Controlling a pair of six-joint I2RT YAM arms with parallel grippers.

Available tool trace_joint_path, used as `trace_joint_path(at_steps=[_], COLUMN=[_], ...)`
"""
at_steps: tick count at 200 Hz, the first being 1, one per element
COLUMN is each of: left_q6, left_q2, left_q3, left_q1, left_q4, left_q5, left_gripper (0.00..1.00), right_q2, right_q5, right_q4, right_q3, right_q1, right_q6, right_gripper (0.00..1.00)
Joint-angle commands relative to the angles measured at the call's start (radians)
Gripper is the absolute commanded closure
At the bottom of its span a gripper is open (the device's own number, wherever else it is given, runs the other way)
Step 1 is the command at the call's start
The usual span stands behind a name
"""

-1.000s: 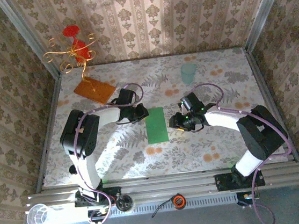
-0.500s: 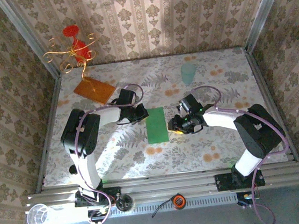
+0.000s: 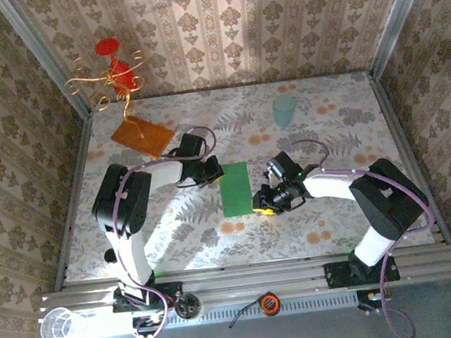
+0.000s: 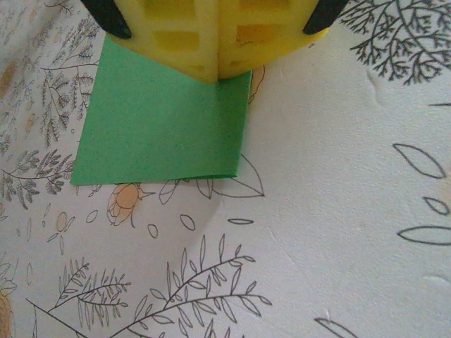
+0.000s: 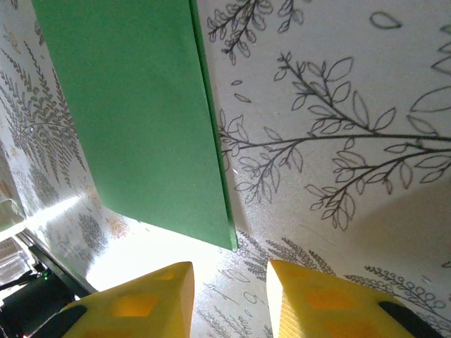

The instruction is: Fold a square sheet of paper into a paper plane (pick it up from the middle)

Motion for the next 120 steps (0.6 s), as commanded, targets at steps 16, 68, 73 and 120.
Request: trace_joint_path(at_steps=[16, 68, 73, 120], left_q6=[0.05, 0.041, 0.037, 0.003], left_q2=[-0.04, -0.073, -0.067, -0.006], left_q3=[0.029, 0.003, -0.003, -0.018], left_q1=[-0.033, -0.061, -0.06, -0.056], left_q4=[-0.091, -0.058, -0.057, -0.075], left_q5=[-0.026, 0.004, 0.003, -0.041], left_gripper=[0.91, 0.82, 0.82, 0.84], right_q2=[-0.022, -0.023, -0.023, -0.017], right_q5=[0.026, 0.038, 0.038, 0.018], right_q4=[-0.002, 0.018, 0.02, 0.028], right_q3=[-0.003, -0.016, -0.016, -0.015], right_q1=[0.005, 0.005, 0.005, 0.005], right_q6=[0.013, 0.022, 0.022, 0.022], right_gripper=[0.66, 0.64, 0.64, 0.65])
